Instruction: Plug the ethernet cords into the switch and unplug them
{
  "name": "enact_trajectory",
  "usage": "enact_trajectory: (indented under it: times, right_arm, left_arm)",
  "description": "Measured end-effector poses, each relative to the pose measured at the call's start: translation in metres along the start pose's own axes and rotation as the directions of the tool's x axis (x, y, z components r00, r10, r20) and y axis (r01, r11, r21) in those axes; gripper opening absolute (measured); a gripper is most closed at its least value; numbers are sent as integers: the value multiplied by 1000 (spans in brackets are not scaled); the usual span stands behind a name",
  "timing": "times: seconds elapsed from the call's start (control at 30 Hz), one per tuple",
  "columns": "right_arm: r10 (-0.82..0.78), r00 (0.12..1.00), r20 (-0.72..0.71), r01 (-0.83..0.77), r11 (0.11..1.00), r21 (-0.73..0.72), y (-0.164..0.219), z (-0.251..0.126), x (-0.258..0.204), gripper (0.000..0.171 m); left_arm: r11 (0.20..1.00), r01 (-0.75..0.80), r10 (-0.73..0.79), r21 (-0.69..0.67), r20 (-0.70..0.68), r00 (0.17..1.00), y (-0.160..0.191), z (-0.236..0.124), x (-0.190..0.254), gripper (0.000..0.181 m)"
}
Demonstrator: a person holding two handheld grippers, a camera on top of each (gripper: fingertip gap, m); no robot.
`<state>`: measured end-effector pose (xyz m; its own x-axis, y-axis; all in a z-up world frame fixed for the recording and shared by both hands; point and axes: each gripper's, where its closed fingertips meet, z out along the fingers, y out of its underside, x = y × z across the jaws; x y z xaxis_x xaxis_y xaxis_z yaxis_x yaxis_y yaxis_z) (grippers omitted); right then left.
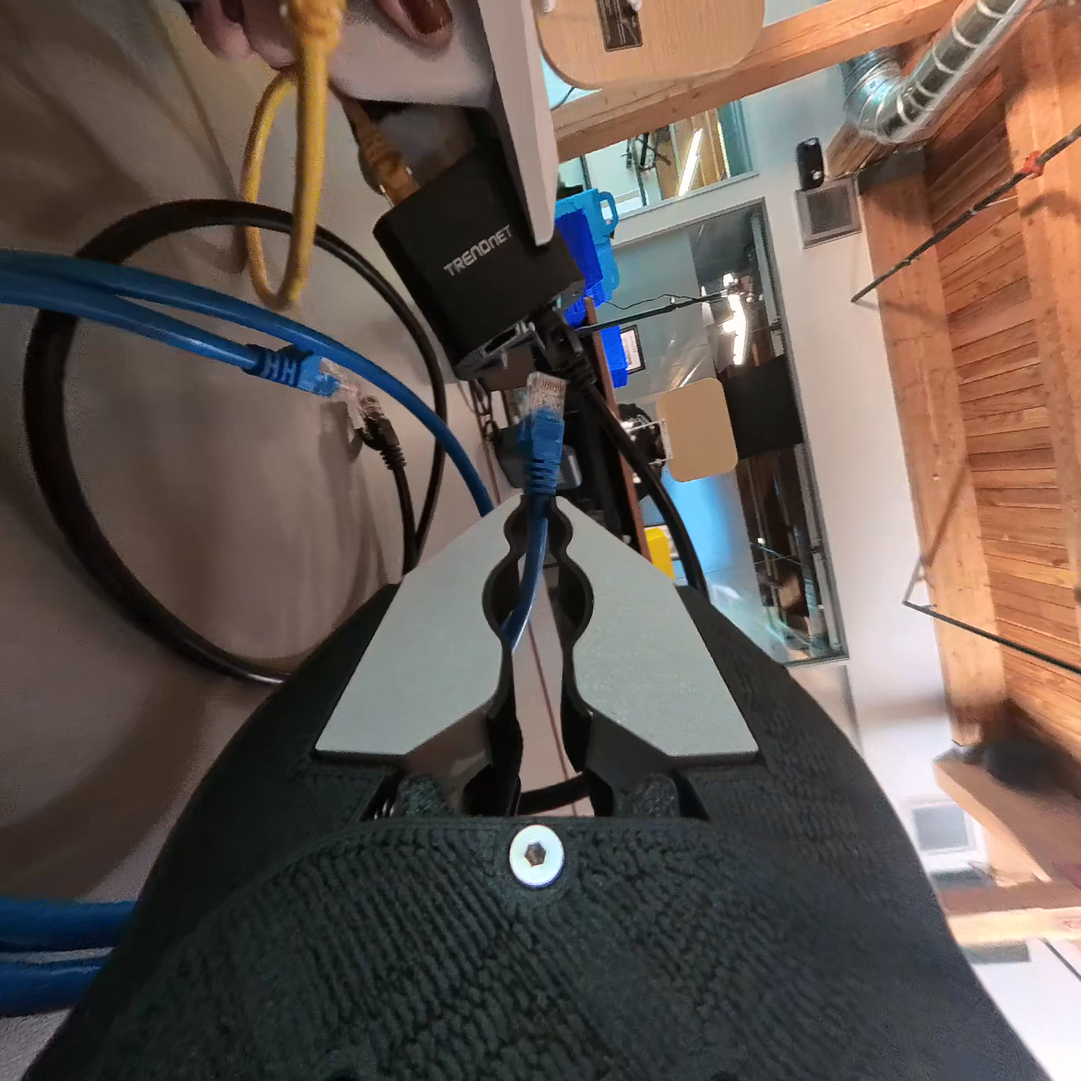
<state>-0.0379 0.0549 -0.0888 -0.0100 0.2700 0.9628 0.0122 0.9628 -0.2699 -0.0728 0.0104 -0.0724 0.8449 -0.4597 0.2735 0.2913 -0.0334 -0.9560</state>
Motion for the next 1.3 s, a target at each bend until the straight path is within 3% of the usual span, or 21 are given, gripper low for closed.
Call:
enact_trajectory:
  times: [0.23, 0.37, 0.57, 0.67, 0.8, 0.87, 0.97, 1.1, 1.17, 1.3]
  right_arm:
    - [74, 990, 122, -73, 997, -16, 9, 9, -25, 3]
    - [125, 974, 189, -122, 992, -28, 13, 10, -34, 3]
    - [267, 903, 336, -262, 963, -62, 18, 8, -45, 3]
    - [471, 717, 514, -452, 875, -171, 20, 1, -56, 4]
    - [727, 223, 650, -632, 615, -471, 21, -12, -66, 4]
    - [769, 101, 631, -626, 542, -561, 28, -14, -71, 4]
    - [773, 119, 624, -645, 538, -543, 33, -10, -72, 6]
    - [750, 233, 619, -671, 584, -456, 32, -10, -69, 27]
    - [699, 341, 629, -658, 655, -371, 31, -13, -66, 36]
    - [451, 656, 605, -481, 868, -125, 26, -19, -58, 36]
  left_arm:
    - [990, -80, 85, -113, 40, 996, 13, 0, -2, 23]
    - [947, -129, 166, -293, 107, 980, 38, -3, -15, 22]
    - [926, -257, 300, -276, 125, 946, 30, -2, -17, 21]
    - [920, -279, 321, -274, 120, 939, 30, -2, -17, 21]
    - [912, -300, 339, -279, 102, 935, 32, 1, -14, 21]
    - [908, -307, 348, -286, 103, 932, 33, 2, -14, 21]
    - [908, -307, 348, -287, 102, 932, 33, 3, -14, 21]
    - [913, -299, 339, -278, 108, 934, 32, 2, -15, 21]
    - [915, -295, 335, -273, 112, 936, 31, 2, -15, 21]
    - [918, -290, 329, -271, 113, 937, 31, 1, -15, 21]
